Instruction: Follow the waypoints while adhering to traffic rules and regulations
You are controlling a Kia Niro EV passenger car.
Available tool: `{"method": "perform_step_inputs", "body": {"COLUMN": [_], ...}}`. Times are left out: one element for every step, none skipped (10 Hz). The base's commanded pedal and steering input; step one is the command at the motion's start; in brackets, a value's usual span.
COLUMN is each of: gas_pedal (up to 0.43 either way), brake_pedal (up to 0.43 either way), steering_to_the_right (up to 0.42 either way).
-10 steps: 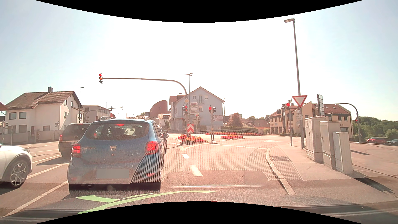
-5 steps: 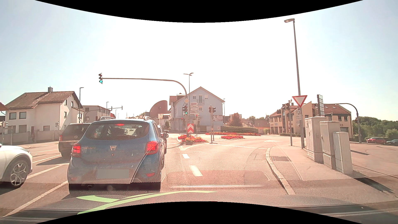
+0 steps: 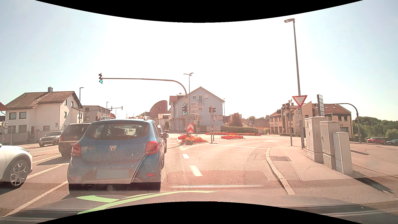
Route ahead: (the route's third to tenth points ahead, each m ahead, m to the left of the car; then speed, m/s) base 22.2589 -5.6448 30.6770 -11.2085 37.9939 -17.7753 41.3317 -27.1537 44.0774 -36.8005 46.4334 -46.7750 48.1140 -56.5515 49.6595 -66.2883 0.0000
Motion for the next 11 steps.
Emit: {"method": "perform_step_inputs", "body": {"gas_pedal": [0.0, 0.0, 0.0, 0.0, 0.0, 0.0, 0.0, 0.0, 0.0, 0.0, 0.0], "brake_pedal": [0.372, 0.372, 0.372, 0.372, 0.372, 0.372, 0.372, 0.372, 0.372, 0.372, 0.39], "steering_to_the_right": [0.073, 0.073, 0.073, 0.073, 0.073, 0.073, 0.073, 0.073, 0.073, 0.073, 0.073]}}
